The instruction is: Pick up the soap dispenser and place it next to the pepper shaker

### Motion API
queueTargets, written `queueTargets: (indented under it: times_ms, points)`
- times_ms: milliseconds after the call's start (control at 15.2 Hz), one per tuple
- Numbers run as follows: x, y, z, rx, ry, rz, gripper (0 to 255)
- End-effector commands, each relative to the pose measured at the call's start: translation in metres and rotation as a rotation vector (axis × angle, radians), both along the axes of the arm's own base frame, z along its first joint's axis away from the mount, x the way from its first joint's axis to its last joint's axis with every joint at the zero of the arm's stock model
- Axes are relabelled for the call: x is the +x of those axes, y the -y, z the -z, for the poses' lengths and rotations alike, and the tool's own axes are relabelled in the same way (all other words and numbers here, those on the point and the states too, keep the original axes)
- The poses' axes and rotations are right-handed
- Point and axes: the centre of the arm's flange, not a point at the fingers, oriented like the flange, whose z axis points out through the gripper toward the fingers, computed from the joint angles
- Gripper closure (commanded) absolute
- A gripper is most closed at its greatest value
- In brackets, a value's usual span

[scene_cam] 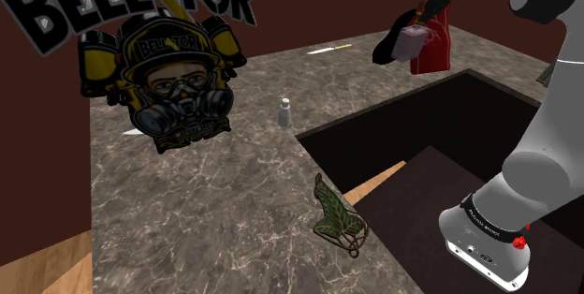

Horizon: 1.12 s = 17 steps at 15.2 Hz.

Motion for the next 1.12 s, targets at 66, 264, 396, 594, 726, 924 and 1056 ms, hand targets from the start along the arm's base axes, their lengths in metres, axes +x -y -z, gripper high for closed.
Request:
queueTargets:
  times_ms: [66,264,396,594,726,924,1056]
  points:
    - [-0.001,0.000,-0.017,0.000,0.000,0.000,255]
    - [-0.001,0.000,-0.028,0.000,0.000,0.000,255]
    - [0.003,-0.026,-0.034,0.000,0.000,0.000,255]
    - [0.010,-0.063,-0.044,0.000,0.000,0.000,255]
    - [0.014,-0.089,-0.050,0.000,0.000,0.000,255]
    - [0.020,-0.126,-0.060,0.000,0.000,0.000,255]
    - [0.025,-0.152,-0.067,0.000,0.000,0.000,255]
